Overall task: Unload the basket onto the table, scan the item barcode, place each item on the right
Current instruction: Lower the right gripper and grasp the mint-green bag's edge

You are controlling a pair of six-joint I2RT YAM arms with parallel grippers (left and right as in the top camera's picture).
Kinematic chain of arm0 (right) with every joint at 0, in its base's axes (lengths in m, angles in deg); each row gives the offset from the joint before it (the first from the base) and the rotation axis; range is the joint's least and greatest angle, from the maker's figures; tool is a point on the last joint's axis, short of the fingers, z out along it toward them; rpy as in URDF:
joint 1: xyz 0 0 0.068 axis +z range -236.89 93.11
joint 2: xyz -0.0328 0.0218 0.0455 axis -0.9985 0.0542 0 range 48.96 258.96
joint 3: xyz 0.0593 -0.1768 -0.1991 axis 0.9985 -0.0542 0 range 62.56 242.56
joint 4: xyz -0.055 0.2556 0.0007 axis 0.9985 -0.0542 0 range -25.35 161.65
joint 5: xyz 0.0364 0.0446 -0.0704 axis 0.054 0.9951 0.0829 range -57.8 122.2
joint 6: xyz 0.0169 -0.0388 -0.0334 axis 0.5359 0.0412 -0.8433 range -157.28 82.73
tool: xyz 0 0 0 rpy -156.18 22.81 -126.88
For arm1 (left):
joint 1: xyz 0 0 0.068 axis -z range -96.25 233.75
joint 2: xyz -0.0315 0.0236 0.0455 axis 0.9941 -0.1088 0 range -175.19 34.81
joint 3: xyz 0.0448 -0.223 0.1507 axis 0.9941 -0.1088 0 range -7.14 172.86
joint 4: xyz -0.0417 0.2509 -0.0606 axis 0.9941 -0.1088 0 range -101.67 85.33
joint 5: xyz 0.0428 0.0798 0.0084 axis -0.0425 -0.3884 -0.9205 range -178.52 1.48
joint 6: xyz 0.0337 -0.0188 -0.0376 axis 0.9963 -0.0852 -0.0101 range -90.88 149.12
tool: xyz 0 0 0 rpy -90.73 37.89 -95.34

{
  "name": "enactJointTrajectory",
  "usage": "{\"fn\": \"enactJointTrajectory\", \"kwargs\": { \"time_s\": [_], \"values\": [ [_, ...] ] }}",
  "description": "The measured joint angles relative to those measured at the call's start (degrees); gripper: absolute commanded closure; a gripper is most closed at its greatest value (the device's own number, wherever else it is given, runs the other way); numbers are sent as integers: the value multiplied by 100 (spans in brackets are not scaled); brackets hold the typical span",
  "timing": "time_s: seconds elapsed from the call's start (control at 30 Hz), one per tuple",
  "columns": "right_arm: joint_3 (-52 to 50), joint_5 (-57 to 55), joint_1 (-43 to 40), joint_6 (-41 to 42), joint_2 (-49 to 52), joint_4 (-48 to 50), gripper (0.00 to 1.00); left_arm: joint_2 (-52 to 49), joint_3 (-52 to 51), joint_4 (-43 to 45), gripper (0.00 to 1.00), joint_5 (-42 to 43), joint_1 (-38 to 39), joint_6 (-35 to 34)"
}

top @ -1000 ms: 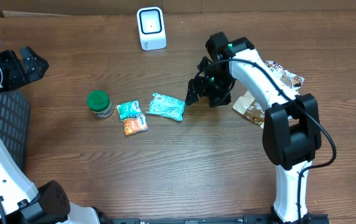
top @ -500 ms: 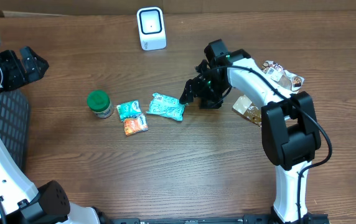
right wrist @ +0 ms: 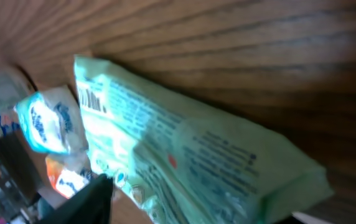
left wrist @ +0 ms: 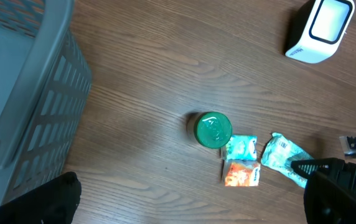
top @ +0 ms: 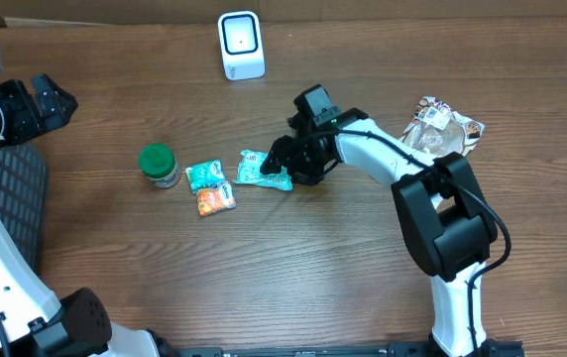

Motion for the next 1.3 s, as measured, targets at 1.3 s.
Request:
{"fn": "enactJointTrajectory", "kwargs": {
  "time_s": [1.3],
  "values": [
    [-417, 439, -638, -2258, -238, -234, 90, 0, 0, -2, 0, 0, 2, 0]
  ]
}}
